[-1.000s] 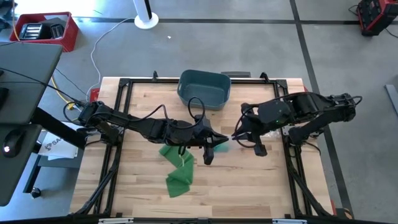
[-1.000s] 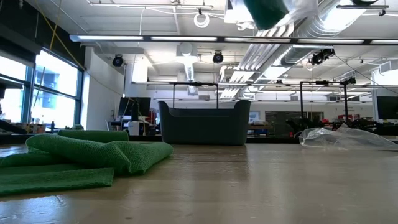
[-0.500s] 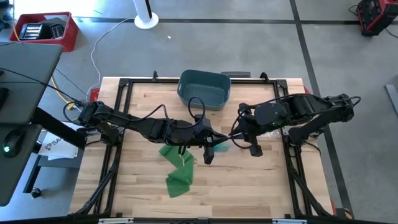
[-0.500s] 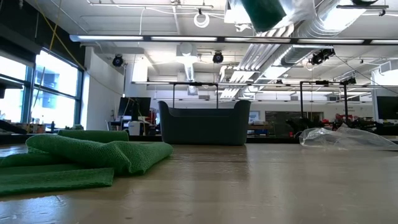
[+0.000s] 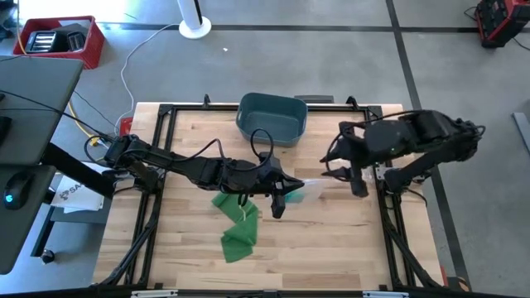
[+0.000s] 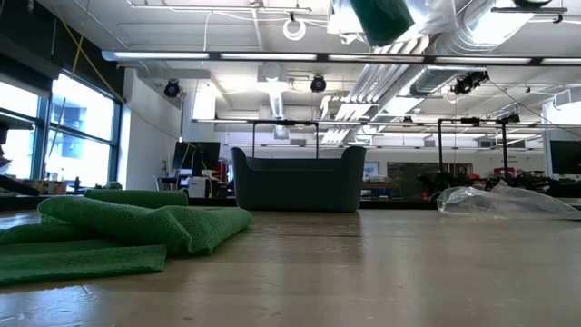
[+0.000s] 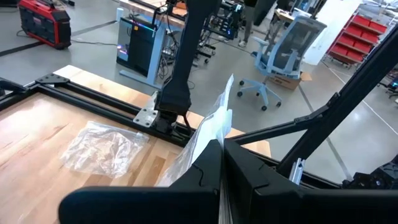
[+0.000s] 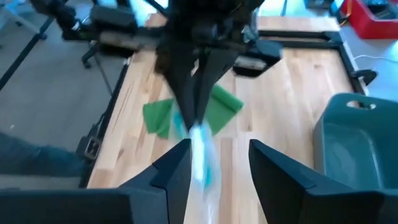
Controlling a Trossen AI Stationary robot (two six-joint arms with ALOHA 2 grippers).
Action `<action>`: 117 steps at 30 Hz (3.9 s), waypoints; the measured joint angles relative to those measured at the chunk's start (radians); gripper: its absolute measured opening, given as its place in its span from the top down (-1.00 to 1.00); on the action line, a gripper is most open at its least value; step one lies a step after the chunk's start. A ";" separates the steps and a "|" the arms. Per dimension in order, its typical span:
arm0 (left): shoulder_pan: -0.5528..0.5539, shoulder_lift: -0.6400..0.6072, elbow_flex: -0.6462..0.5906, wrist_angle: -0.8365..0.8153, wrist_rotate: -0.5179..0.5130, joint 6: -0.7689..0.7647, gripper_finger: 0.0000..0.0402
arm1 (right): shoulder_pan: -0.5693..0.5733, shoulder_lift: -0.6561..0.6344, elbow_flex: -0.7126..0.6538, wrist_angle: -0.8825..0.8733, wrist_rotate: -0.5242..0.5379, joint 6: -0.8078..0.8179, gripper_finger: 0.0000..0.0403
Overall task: Roll bandage
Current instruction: Close the transparent zip bag, then put the packaged blue bandage into the blue bin
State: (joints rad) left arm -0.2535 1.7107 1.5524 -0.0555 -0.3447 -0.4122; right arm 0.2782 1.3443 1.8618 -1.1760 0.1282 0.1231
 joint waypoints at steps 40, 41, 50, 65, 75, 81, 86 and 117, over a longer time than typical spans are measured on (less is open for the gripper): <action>-0.029 0.012 0.001 0.159 -0.059 0.372 0.12 | 0.078 -0.021 -0.206 0.157 0.101 0.112 1.00; -0.029 0.014 0.000 0.155 -0.080 0.373 0.09 | 0.078 -0.021 -0.206 0.163 0.101 0.112 1.00; -0.029 0.039 0.000 0.199 -0.124 0.398 0.16 | 0.078 -0.021 -0.206 0.187 0.099 0.112 1.00; -0.029 0.039 0.000 0.185 -0.122 0.398 0.83 | 0.078 -0.020 -0.205 0.187 0.095 0.112 1.00; -0.035 -0.004 0.000 0.087 -0.137 0.391 0.85 | 0.077 -0.059 -0.205 0.156 0.078 0.148 1.00; -0.036 -0.065 0.000 -0.079 -0.140 0.357 0.84 | 0.078 -0.086 -0.204 0.121 0.074 0.154 1.00; -0.037 -0.109 0.000 -0.210 -0.139 0.310 0.84 | 0.078 -0.103 -0.204 0.092 0.075 0.168 1.00; -0.014 -0.191 0.000 -0.077 0.005 0.336 0.63 | 0.075 -0.109 -0.204 0.080 0.107 0.149 1.00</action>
State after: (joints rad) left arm -0.2676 1.5193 1.5528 -0.1324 -0.3400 -0.0766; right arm 0.3534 1.2352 1.6573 -1.0960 0.2350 0.2724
